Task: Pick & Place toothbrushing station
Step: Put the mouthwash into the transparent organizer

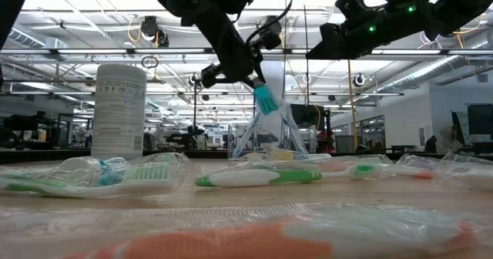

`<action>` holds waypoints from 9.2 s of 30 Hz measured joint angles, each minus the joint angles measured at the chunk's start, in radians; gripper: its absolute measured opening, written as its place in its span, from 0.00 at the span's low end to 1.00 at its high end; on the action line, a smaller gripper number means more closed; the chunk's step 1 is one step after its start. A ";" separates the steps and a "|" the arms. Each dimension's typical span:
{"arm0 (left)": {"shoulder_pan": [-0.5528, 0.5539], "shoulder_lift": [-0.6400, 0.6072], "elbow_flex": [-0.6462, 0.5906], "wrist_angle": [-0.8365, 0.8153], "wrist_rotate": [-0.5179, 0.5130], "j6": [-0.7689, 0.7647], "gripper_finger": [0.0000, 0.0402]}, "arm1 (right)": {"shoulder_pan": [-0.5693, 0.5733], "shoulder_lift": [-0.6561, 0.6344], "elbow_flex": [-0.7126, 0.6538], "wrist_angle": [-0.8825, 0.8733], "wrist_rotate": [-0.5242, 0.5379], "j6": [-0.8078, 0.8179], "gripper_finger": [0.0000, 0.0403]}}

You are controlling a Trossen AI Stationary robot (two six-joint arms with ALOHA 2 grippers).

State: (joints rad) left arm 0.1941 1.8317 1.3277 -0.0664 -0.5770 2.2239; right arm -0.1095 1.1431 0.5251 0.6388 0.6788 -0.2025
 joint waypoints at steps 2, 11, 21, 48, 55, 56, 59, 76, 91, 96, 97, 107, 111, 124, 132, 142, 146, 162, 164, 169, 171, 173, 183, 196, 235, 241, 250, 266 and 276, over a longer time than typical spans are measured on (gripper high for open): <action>0.008 0.002 0.000 0.007 0.031 -0.001 0.21 | 0.000 0.000 0.000 0.000 0.000 -0.004 0.39; 0.044 0.048 -0.001 -0.023 0.108 0.036 0.25 | -0.001 0.000 0.000 0.007 0.000 -0.003 0.39; 0.040 0.096 0.001 -0.039 0.148 -0.179 0.34 | -0.002 0.000 0.000 0.008 0.000 -0.019 0.39; 0.019 -0.105 0.000 0.035 0.367 -0.998 0.38 | -0.002 0.000 0.000 0.007 -0.001 -0.023 0.39; 0.060 -0.337 0.000 -0.036 0.439 -1.464 0.32 | -0.002 0.000 0.000 0.006 -0.002 -0.020 0.39; 0.066 -0.368 0.000 -0.058 0.439 -1.536 0.32 | -0.002 0.000 0.000 0.006 -0.003 -0.020 0.39; 0.083 -0.451 0.000 -0.157 0.438 -1.657 0.32 | -0.002 0.000 0.000 0.007 -0.053 0.013 0.39; 0.085 -0.595 -0.053 -0.549 0.465 -1.967 0.23 | -0.033 0.196 0.155 -0.131 -0.324 0.086 0.39; 0.013 -0.309 -0.491 0.370 0.517 -1.959 0.22 | -0.081 0.312 0.263 -0.497 -0.124 0.289 0.39; 0.014 -0.123 -0.425 0.438 0.462 -1.889 0.12 | -0.088 0.312 0.263 -0.573 -0.123 0.358 0.39; 0.014 -0.100 -0.406 0.428 0.460 -1.873 0.10 | -0.088 0.312 0.263 -0.575 -0.119 0.359 0.39; 0.030 0.011 -0.242 0.228 0.411 -1.914 0.04 | -0.093 0.329 0.263 -0.624 -0.099 0.374 0.39; 0.039 0.012 -0.242 0.208 0.410 -1.926 0.02 | -0.102 0.344 0.262 -0.630 -0.090 0.374 0.39; 0.083 0.012 -0.242 0.197 0.426 -1.942 0.01 | -0.134 0.372 0.262 -0.628 -0.105 0.400 0.39; 0.086 0.012 -0.242 0.198 0.455 -1.950 0.01 | -0.134 0.372 0.262 -0.628 -0.107 0.397 0.39; 0.086 0.012 -0.243 0.277 0.456 -1.964 0.01 | -0.134 0.372 0.262 -0.628 -0.107 0.396 0.38; 0.085 0.011 -0.243 0.263 0.457 -1.983 0.02 | -0.134 0.372 0.262 -0.628 -0.107 0.392 0.38; 0.067 0.093 -0.242 0.360 0.478 -1.946 0.01 | -0.137 0.372 0.262 -0.627 -0.151 0.392 0.38; 0.066 0.103 -0.241 0.383 0.462 -1.934 0.01 | -0.140 0.371 0.262 -0.626 -0.154 0.392 0.38; 0.070 0.102 -0.242 0.414 0.426 -1.910 0.03 | -0.140 0.371 0.262 -0.626 -0.157 0.373 0.38; 0.076 0.100 -0.236 0.405 0.419 -1.907 0.02 | -0.140 0.371 0.262 -0.626 -0.159 0.372 0.38; 0.079 0.100 -0.207 0.361 0.416 -1.909 0.01 | -0.140 0.371 0.262 -0.626 -0.159 0.373 0.38; 0.086 0.099 0.132 -0.193 0.460 -1.962 0.22 | -0.140 0.371 0.262 -0.623 -0.160 0.370 0.38; 0.162 0.185 0.154 -0.177 0.690 -2.095 0.33 | -0.146 0.372 0.262 -0.634 -0.153 0.374 0.38; 0.199 0.193 0.155 -0.264 0.654 -1.997 0.21 | -0.059 0.164 0.261 -0.796 -0.152 0.318 0.38; 0.199 0.194 0.153 -0.227 0.654 -2.015 0.24 | -0.059 0.164 0.261 -0.796 -0.152 0.318 0.38; 0.198 0.196 0.153 -0.193 0.625 -1.995 0.20 | -0.059 0.164 0.261 -0.797 -0.152 0.318 0.38; 0.190 0.184 0.395 -0.610 0.628 -1.955 0.22 | -0.059 0.164 0.261 -0.798 -0.155 0.318 0.38; 0.207 0.187 0.418 -0.655 0.647 -1.488 0.22 | -0.059 0.164 0.262 -0.798 -0.156 0.318 0.38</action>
State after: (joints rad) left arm 0.4007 2.0186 1.7454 -0.7216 0.0701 0.7355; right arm -0.1680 1.3071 0.7868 -0.1593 0.5232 0.1154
